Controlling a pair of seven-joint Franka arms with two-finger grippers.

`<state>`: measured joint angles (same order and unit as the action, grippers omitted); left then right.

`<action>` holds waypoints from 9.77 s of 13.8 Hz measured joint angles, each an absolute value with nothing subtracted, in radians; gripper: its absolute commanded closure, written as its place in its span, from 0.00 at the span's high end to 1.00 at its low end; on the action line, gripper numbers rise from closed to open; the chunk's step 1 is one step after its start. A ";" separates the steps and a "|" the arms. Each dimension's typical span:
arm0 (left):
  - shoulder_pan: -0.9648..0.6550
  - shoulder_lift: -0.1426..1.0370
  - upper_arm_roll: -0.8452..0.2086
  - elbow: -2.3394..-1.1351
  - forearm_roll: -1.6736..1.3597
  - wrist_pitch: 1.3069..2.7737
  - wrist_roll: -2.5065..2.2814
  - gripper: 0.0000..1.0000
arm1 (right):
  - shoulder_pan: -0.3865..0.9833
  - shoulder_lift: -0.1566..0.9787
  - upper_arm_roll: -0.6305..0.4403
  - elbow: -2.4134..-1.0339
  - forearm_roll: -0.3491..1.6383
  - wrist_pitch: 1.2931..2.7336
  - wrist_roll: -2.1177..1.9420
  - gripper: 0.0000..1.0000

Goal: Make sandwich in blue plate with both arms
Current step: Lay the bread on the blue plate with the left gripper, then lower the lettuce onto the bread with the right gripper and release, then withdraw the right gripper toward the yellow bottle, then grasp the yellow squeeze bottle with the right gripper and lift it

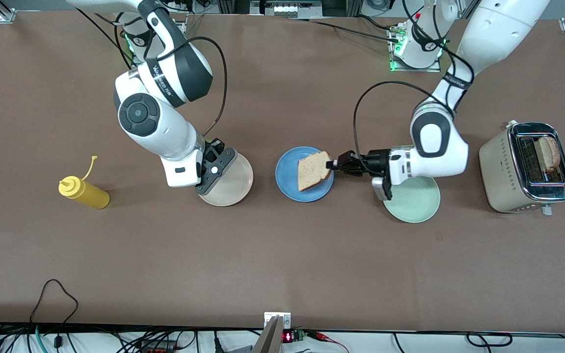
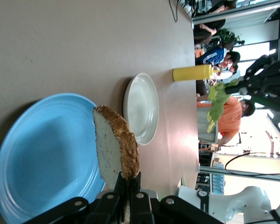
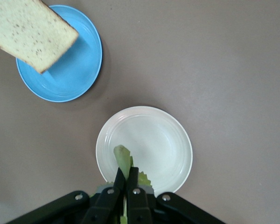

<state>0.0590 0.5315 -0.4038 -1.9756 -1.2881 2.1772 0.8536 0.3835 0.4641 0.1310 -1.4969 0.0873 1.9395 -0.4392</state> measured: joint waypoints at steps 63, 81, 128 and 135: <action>0.214 0.229 -0.318 -1.480 0.070 1.538 0.106 1.00 | 0.199 0.249 -0.078 -1.486 0.281 1.925 -0.707 1.00; 0.238 0.229 -0.314 -1.481 0.070 1.527 0.103 1.00 | -0.614 0.649 -0.081 -1.531 1.222 1.353 -2.129 1.00; 0.257 0.231 -0.316 -1.512 0.107 1.518 0.105 1.00 | -0.400 1.049 -0.051 -1.139 1.204 1.324 -2.387 0.32; 0.291 0.225 -0.311 -1.510 0.116 1.519 0.105 1.00 | -0.183 0.854 -0.051 -1.191 1.009 1.576 -2.129 0.34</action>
<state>0.2907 0.2252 -0.3110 -1.5095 0.1157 1.5191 0.1047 -0.1831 0.8543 -0.0515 -1.1909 1.0088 1.5761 -2.1285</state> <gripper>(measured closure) 0.000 0.515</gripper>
